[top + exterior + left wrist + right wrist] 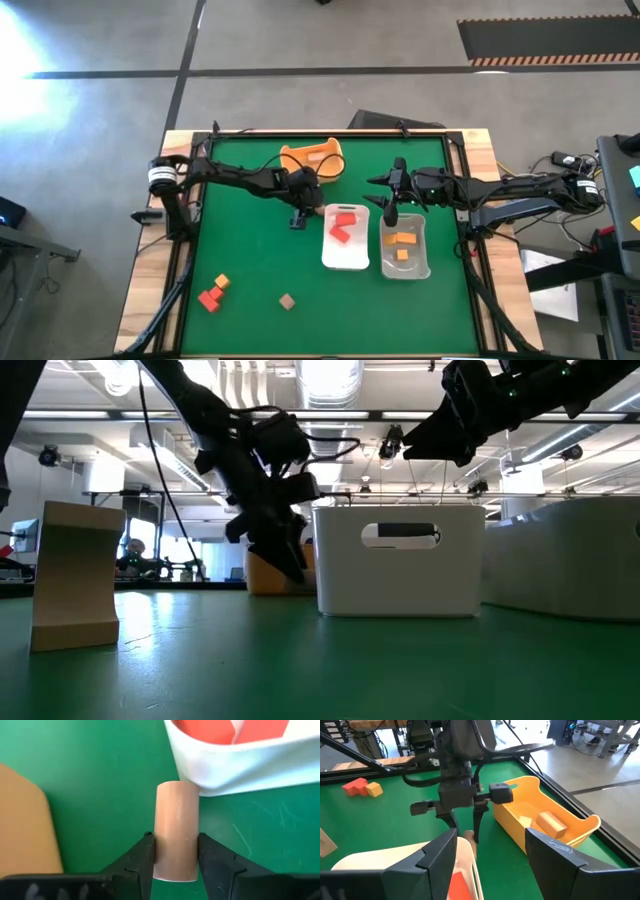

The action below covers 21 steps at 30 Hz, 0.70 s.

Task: Sort & place blocks by color
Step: Put the brown block into the yellow bin

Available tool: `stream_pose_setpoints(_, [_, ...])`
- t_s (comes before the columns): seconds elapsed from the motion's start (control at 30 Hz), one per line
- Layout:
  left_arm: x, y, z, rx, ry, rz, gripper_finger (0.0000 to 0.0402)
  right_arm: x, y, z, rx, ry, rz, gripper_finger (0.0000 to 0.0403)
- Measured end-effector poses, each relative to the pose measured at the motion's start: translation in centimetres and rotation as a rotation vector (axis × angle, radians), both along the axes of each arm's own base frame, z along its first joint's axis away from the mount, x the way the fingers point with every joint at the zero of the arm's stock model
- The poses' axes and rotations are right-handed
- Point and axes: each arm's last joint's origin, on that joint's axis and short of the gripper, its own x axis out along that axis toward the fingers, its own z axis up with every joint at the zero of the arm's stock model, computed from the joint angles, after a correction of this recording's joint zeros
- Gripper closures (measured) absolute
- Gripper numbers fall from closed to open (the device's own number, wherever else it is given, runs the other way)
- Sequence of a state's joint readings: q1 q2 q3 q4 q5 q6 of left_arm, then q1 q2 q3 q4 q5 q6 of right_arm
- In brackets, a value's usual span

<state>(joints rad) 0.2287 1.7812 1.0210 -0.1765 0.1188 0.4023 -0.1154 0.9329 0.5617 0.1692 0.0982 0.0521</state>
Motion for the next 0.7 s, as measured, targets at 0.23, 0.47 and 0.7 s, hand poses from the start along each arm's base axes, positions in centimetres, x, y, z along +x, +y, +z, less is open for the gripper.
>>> stream_pose_setpoints(0.23, [-0.8, 0.0, 3.1, 0.073, -0.069, 0.038, 0.0274, 0.0, 0.0, 0.0, -0.004, 0.001, 0.001, 0.0184])
stream_pose_setpoints(0.47, [-2.4, 0.4, 7.6, 0.133, -0.207, 0.064, 0.0272, 0.0, 0.0, 0.0, -0.012, 0.006, 0.004, 0.0184])
stream_pose_setpoints(0.7, [-4.0, 3.6, 9.1, 0.224, -0.238, 0.302, 0.0271, 0.0, 0.0, 0.0, -0.02, 0.008, 0.007, 0.0184])
